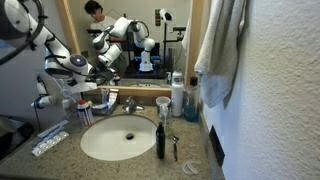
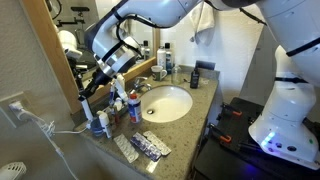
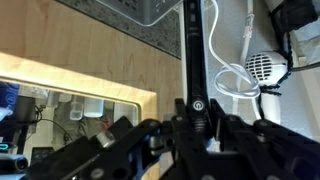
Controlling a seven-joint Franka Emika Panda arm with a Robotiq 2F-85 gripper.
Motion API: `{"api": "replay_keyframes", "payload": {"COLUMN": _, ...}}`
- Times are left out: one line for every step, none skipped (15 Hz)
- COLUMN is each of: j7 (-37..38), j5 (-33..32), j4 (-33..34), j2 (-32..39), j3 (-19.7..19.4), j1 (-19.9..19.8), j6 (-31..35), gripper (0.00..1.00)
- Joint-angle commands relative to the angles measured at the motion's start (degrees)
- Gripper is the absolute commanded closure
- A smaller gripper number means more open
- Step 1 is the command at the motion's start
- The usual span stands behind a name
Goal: Put the toothbrush on the charging station
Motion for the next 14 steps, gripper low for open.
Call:
{"api": "replay_keyframes", "payload": {"j7": 3.3, "j5": -4.1, "j4": -1.3, "j2": -0.7, "j3": -0.3, "j1": -1.1, "j6": -6.2, "gripper": 0.93}}
{"api": "replay_keyframes", "payload": {"j7": 3.7, "j5": -5.2, "j4": -1.4, "j2": -0.8, "j3": -0.4, "j1": -1.4, "j6": -7.7, "gripper": 0.93}}
{"api": "replay_keyframes", "payload": {"j7": 3.9, "j5": -6.2, "j4": -1.3, "j2": -0.7, "j3": -0.4, "j1": -1.7, "j6": -8.7, "gripper": 0.93}}
{"api": "replay_keyframes", "payload": {"j7": 4.4, "j5": -7.2, "j4": -1.2, "j2": -0.7, "j3": -0.5, "j1": -1.9, "j6": -9.5, "gripper": 0.93}}
{"api": "replay_keyframes", "payload": {"j7": 4.6, "j5": -8.0, "j4": -1.2, "j2": -0.7, "j3": -0.5, "j1": -2.0, "j6": -10.3, "gripper": 0.93}}
{"api": "replay_keyframes", "payload": {"j7": 5.3, "j5": -11.4, "j4": -1.1, "j2": -0.7, "j3": 3.3, "j1": -5.1, "j6": -9.1, "gripper": 0.93}}
{"api": "replay_keyframes", "payload": {"j7": 5.7, "j5": -12.7, "j4": -1.0, "j2": -0.7, "j3": 3.8, "j1": -5.6, "j6": -9.2, "gripper": 0.93}}
{"api": "replay_keyframes", "payload": {"j7": 6.2, "j5": -14.4, "j4": -0.9, "j2": -0.6, "j3": 4.9, "j1": -6.5, "j6": -9.2, "gripper": 0.93}}
{"api": "replay_keyframes", "payload": {"j7": 6.8, "j5": -16.0, "j4": -0.9, "j2": -0.6, "j3": 5.8, "j1": -7.2, "j6": -9.1, "gripper": 0.93}}
{"api": "replay_keyframes", "payload": {"j7": 7.0, "j5": -17.4, "j4": -0.8, "j2": -0.5, "j3": 6.7, "j1": -7.9, "j6": -8.9, "gripper": 0.93}}
{"api": "replay_keyframes", "payload": {"j7": 6.9, "j5": -18.5, "j4": -0.8, "j2": -0.4, "j3": 7.6, "j1": -8.7, "j6": -8.8, "gripper": 0.93}}
{"api": "replay_keyframes", "payload": {"j7": 6.7, "j5": -19.5, "j4": -0.7, "j2": -0.2, "j3": 8.5, "j1": -9.3, "j6": -8.7, "gripper": 0.93}}
{"api": "replay_keyframes", "payload": {"j7": 6.5, "j5": -20.4, "j4": -0.7, "j2": -0.1, "j3": 9.3, "j1": -9.9, "j6": -8.7, "gripper": 0.93}}
{"api": "replay_keyframes", "payload": {"j7": 6.5, "j5": -21.0, "j4": -0.7, "j2": 0.0, "j3": 10.0, "j1": -10.4, "j6": -8.6, "gripper": 0.93}}
